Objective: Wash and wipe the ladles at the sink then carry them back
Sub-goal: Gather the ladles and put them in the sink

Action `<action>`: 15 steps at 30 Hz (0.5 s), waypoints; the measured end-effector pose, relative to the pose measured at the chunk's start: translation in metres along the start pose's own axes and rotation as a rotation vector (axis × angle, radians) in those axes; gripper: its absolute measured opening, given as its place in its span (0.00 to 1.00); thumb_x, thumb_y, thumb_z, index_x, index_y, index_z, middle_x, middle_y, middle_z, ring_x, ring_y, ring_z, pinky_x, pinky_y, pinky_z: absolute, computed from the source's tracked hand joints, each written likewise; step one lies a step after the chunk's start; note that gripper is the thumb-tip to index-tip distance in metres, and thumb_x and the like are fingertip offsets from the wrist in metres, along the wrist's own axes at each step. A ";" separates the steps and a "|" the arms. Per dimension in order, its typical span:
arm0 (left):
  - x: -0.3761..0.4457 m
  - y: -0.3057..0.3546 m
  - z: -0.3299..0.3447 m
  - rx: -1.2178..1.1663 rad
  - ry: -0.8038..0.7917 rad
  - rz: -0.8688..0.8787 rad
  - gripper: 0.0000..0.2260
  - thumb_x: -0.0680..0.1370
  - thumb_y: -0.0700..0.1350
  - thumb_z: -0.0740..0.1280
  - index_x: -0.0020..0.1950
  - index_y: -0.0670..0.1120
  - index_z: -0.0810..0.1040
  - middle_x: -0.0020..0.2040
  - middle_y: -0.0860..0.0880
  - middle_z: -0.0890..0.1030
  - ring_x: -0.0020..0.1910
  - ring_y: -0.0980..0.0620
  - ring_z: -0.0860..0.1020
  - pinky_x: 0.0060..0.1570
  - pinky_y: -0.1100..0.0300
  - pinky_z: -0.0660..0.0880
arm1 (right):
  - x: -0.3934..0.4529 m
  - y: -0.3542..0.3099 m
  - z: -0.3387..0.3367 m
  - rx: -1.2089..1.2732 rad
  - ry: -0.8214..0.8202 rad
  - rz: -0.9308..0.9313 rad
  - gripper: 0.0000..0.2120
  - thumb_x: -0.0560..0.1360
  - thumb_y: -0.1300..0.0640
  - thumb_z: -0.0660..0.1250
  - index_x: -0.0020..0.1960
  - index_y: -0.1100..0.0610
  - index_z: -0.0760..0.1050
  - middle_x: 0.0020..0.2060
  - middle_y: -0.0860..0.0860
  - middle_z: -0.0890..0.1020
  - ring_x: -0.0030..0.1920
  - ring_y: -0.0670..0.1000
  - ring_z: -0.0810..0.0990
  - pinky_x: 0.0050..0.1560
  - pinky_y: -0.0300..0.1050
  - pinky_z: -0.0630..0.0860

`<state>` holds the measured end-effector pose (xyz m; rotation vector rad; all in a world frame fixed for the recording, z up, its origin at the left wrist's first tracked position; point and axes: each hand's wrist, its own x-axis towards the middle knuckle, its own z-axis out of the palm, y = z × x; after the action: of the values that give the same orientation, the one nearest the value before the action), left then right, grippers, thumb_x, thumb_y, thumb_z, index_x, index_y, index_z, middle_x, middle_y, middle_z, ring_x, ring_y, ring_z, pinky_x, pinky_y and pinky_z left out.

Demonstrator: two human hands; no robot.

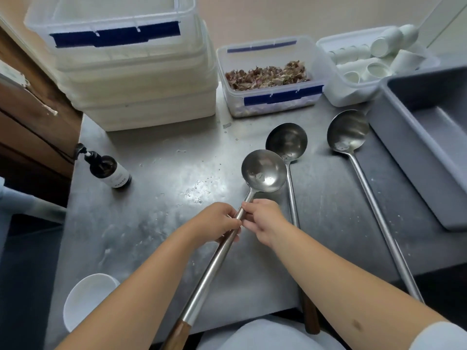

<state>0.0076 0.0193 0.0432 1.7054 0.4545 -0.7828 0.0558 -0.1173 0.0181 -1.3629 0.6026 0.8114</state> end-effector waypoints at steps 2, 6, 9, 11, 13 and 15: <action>-0.004 0.012 0.011 0.026 -0.030 0.027 0.07 0.77 0.38 0.63 0.53 0.38 0.77 0.42 0.44 0.83 0.40 0.47 0.86 0.32 0.61 0.77 | -0.012 -0.004 -0.014 0.036 0.019 -0.034 0.09 0.78 0.67 0.65 0.40 0.63 0.73 0.36 0.58 0.77 0.39 0.55 0.81 0.46 0.50 0.83; -0.007 0.039 0.037 0.081 -0.091 0.072 0.06 0.78 0.39 0.64 0.54 0.39 0.77 0.43 0.44 0.83 0.39 0.47 0.85 0.32 0.60 0.77 | -0.035 -0.014 -0.046 0.118 0.091 -0.097 0.08 0.78 0.68 0.65 0.40 0.64 0.73 0.35 0.58 0.77 0.38 0.55 0.81 0.47 0.51 0.83; -0.007 0.057 0.059 0.141 -0.132 0.100 0.06 0.78 0.39 0.65 0.53 0.40 0.78 0.42 0.45 0.84 0.40 0.47 0.86 0.35 0.58 0.78 | -0.051 -0.018 -0.073 0.182 0.145 -0.138 0.05 0.78 0.68 0.65 0.43 0.65 0.74 0.37 0.58 0.78 0.38 0.54 0.81 0.48 0.51 0.83; -0.008 0.070 0.079 0.178 -0.165 0.112 0.06 0.77 0.39 0.65 0.53 0.40 0.78 0.42 0.45 0.84 0.40 0.46 0.86 0.36 0.57 0.78 | -0.063 -0.017 -0.094 0.222 0.178 -0.161 0.02 0.78 0.68 0.65 0.46 0.66 0.74 0.39 0.58 0.78 0.38 0.54 0.82 0.47 0.50 0.83; -0.012 0.080 0.098 0.207 -0.203 0.126 0.06 0.78 0.38 0.65 0.53 0.39 0.78 0.42 0.44 0.84 0.40 0.47 0.85 0.37 0.56 0.79 | -0.076 -0.014 -0.113 0.272 0.209 -0.186 0.04 0.78 0.68 0.65 0.44 0.66 0.74 0.38 0.58 0.78 0.37 0.53 0.81 0.42 0.46 0.83; -0.016 0.090 0.118 0.238 -0.240 0.145 0.07 0.78 0.38 0.65 0.54 0.37 0.78 0.41 0.43 0.84 0.40 0.46 0.85 0.38 0.55 0.80 | -0.089 -0.010 -0.132 0.319 0.238 -0.216 0.07 0.78 0.69 0.64 0.41 0.65 0.73 0.36 0.58 0.76 0.35 0.53 0.80 0.38 0.44 0.82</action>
<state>0.0241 -0.1169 0.1019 1.8115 0.0736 -0.9497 0.0211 -0.2616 0.0765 -1.2117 0.7216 0.3624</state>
